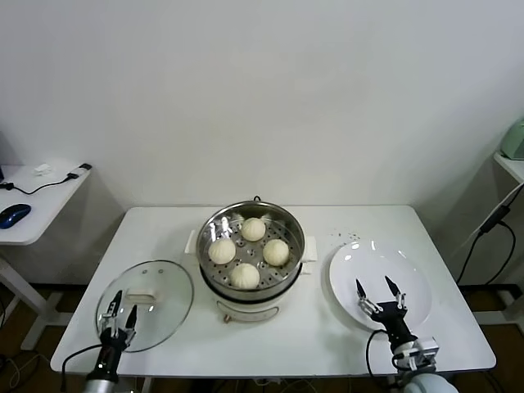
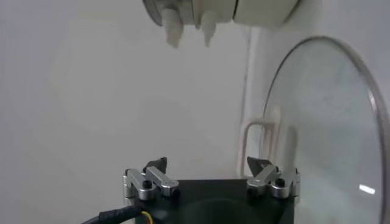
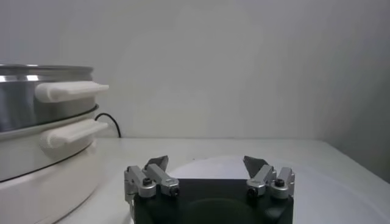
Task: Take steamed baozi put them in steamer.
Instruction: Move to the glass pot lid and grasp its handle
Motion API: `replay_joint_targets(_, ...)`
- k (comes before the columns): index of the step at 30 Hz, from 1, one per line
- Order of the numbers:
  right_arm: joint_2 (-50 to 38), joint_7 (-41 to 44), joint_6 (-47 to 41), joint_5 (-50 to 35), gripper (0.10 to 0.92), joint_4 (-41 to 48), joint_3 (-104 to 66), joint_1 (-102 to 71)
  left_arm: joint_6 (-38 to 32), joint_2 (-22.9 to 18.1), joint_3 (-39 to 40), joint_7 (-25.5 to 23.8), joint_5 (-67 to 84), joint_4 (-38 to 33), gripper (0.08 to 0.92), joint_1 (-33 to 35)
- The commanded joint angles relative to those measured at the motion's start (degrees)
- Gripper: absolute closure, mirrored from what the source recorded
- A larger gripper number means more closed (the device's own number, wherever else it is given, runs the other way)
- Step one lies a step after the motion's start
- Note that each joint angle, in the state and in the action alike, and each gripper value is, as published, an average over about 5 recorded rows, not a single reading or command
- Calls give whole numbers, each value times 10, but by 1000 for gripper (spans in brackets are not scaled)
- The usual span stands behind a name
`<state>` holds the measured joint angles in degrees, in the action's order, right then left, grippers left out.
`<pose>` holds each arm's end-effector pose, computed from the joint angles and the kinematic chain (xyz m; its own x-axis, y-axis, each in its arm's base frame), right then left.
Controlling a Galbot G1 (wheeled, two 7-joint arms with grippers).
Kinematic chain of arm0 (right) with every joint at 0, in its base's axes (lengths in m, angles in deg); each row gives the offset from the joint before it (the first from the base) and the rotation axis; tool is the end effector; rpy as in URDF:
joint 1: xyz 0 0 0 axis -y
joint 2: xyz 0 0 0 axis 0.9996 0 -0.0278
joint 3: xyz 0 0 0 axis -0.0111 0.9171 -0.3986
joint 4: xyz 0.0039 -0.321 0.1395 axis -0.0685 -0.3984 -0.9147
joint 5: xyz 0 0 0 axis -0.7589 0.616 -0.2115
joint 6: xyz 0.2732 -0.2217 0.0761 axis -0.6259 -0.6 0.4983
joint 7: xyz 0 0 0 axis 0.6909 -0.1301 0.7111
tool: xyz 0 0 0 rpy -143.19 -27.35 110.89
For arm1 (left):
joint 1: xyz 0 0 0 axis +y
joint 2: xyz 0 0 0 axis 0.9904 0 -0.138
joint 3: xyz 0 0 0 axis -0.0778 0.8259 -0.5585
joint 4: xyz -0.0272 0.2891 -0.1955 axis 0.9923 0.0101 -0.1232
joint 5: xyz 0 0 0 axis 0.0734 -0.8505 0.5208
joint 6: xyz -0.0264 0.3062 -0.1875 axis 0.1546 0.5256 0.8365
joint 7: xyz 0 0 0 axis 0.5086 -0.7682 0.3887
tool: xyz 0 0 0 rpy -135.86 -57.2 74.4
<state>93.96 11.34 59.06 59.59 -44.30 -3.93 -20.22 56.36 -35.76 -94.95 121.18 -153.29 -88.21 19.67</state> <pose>0.2192 -0.1190 -0.4194 -0.9828 -0.1190 0.1412 -0.1159 0.9928 0.0297 0.1578 0.1638 -0.4687 -0.9983 -0.0391 -0.0435 -0.0457 0.0563 0.9974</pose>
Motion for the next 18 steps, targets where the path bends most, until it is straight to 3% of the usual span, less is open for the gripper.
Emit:
replay_joint_targets(1, 7, -1, 1, 9, 203, 0, -4, -4, 9, 9, 2, -1, -42, 38, 177, -33)
replay_joint_targets(18, 9, 3, 3, 19, 203, -2, -3, -4, 36, 7, 18, -36, -48, 68, 177, -82)
